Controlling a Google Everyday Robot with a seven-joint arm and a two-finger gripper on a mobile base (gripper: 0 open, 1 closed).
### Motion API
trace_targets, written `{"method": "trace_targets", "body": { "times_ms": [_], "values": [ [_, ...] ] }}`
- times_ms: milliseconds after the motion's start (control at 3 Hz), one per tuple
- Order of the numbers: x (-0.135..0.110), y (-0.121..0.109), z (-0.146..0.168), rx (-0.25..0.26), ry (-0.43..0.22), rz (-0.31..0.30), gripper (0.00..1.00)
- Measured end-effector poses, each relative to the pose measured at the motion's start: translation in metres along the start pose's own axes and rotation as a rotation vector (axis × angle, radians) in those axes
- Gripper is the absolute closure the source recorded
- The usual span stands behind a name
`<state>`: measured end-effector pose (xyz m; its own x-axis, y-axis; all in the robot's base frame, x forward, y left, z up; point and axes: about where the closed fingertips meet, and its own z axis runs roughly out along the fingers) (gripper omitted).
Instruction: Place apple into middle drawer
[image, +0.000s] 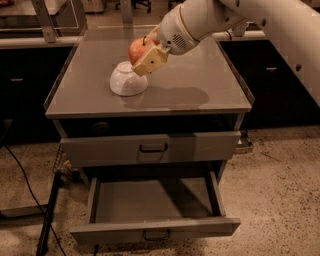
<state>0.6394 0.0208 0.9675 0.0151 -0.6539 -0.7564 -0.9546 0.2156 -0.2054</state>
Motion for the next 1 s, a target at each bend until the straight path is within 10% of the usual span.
{"method": "trace_targets", "body": {
  "times_ms": [667, 1000],
  "values": [
    [0.010, 0.043, -0.020, -0.001, 0.009, 0.041, 1.00],
    [0.049, 0.103, -0.031, 0.015, -0.006, 0.131, 1.00]
  ]
}}
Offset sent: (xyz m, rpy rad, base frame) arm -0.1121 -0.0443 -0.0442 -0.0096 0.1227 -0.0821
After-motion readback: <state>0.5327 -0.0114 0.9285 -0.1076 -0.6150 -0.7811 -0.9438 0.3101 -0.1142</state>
